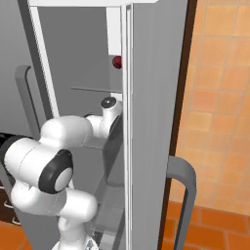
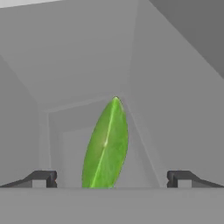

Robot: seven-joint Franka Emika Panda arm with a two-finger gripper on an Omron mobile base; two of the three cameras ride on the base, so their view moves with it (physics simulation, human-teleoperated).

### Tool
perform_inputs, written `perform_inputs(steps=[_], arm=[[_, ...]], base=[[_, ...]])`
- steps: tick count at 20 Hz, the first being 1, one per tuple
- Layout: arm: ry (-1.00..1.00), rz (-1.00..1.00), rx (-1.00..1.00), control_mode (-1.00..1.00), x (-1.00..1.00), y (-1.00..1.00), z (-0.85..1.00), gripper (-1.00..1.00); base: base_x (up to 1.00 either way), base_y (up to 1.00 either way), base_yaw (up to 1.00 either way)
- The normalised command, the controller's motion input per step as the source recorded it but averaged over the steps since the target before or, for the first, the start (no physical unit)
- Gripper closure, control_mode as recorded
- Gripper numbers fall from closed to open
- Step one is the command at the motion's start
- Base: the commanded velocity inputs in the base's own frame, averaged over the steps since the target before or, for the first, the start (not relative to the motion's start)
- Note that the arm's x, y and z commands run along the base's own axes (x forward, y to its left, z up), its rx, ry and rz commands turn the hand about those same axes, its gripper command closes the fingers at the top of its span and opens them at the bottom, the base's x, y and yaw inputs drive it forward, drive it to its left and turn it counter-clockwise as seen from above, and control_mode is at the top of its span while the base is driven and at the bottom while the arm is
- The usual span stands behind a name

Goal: Grab a lemon wedge from the fridge and one ice cube from the ice bowl, and put them in the glass of lemonade.

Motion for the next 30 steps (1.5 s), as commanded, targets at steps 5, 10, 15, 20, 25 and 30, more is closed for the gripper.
perform_inputs(steps=[5,10,15,20,25,30], arm=[[0.00,-0.06,0.00,-1.00,0.34,0.00,-0.34,-1.00],[0.00,-0.03,0.00,-1.00,0.15,0.00,-0.25,-1.00],[0.00,-0.01,0.00,-1.00,0.00,0.00,-0.27,-1.00],[0.02,0.00,0.00,-1.00,0.00,0.00,-0.22,1.00],[0.03,0.00,0.00,-1.00,0.00,0.00,-0.07,1.00],[0.07,0.00,0.00,-1.00,0.00,0.00,-0.06,1.00]], base=[[0.00,0.00,0.00],[0.00,0.00,0.00],[0.00,0.00,0.00],[0.00,0.00,0.00],[0.00,0.00,0.00],[0.00,0.00,0.00]])
